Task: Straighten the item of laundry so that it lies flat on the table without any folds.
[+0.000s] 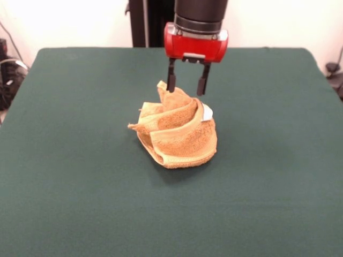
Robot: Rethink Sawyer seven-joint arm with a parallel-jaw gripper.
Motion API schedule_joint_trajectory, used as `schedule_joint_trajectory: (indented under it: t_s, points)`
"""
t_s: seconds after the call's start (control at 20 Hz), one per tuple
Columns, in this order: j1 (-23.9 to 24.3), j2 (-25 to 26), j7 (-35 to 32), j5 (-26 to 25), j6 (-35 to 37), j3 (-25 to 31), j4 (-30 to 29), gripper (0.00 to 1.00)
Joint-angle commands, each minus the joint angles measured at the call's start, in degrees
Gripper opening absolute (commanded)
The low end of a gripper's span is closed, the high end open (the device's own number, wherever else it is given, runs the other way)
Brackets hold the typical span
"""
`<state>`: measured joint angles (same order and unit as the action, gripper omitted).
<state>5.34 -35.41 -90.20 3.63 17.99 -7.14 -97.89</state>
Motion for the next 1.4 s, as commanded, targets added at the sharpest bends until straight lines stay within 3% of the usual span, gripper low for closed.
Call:
schedule_joint_trajectory:
  t_s: [0.05,1.4]
  points:
    - [-1.35,1.27,-10.67,2.45,6.79,3.48,-0.19,1.0]
    - [-0.59,4.85,-10.3,1.22,1.97,2.66,1.63,1.0]
